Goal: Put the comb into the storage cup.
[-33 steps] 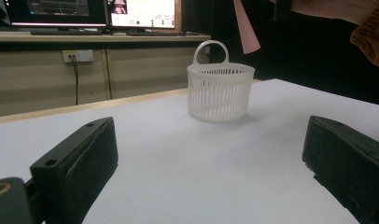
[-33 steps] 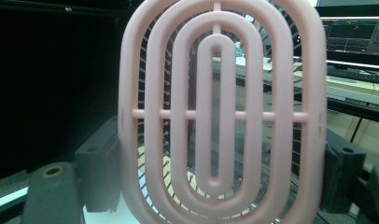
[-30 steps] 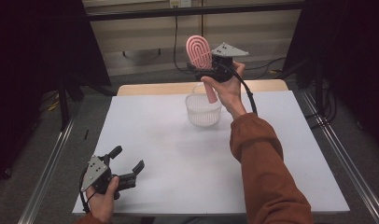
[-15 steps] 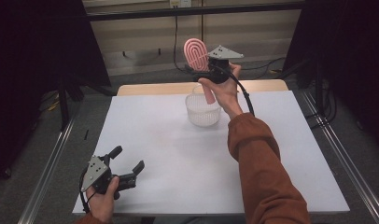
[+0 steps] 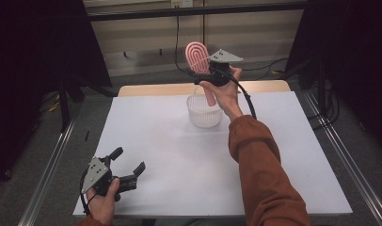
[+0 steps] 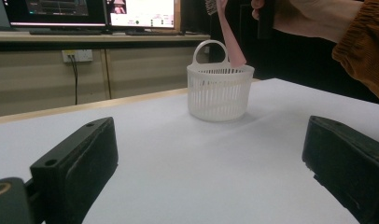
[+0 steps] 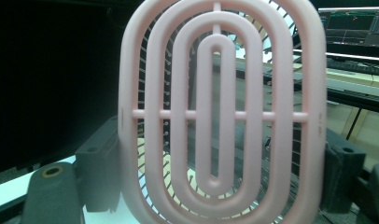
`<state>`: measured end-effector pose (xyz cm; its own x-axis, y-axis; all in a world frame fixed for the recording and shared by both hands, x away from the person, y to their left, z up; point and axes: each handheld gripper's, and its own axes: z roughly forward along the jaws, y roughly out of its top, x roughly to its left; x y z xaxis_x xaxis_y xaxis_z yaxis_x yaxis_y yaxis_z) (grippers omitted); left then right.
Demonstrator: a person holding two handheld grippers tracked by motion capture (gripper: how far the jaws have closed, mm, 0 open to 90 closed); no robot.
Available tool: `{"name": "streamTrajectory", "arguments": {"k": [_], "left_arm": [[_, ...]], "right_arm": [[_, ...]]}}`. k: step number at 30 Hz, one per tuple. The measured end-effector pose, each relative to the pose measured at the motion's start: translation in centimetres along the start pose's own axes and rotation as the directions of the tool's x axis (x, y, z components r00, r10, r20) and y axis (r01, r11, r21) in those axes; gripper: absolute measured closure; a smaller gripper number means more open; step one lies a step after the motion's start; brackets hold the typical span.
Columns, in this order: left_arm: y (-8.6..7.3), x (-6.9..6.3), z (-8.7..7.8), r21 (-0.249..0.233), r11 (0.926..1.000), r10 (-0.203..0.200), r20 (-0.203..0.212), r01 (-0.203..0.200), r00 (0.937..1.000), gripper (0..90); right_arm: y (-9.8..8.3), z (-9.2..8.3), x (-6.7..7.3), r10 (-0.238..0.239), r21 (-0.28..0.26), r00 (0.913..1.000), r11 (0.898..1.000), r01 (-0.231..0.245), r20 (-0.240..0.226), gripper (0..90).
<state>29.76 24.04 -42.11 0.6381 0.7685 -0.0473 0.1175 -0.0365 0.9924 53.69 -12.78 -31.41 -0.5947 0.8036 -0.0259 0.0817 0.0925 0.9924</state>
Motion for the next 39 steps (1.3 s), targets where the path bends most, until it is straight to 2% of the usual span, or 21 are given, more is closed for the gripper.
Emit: {"name": "streamTrajectory", "arguments": {"k": [15,26,39], "left_arm": [[0.0,0.0,0.0,-0.002,1.0,-0.004,-0.003,0.004,1.0,3.4],[0.0,0.0,0.0,0.004,1.0,0.008,-0.002,-0.008,1.0,3.4],[0.0,-0.1,0.1,0.004,1.0,0.008,-0.001,-0.008,1.0,3.4]], "right_arm": [[-2.2,0.1,-0.6,0.007,0.032,0.9997,0.999,-0.008,0.023,19.3],[-3.7,-1.1,-0.6,0.012,0.039,0.9995,0.999,-0.013,0.028,19.3],[-4.5,-2.3,-0.6,0.006,0.052,0.9996,0.999,-0.007,0.028,19.4]]}}
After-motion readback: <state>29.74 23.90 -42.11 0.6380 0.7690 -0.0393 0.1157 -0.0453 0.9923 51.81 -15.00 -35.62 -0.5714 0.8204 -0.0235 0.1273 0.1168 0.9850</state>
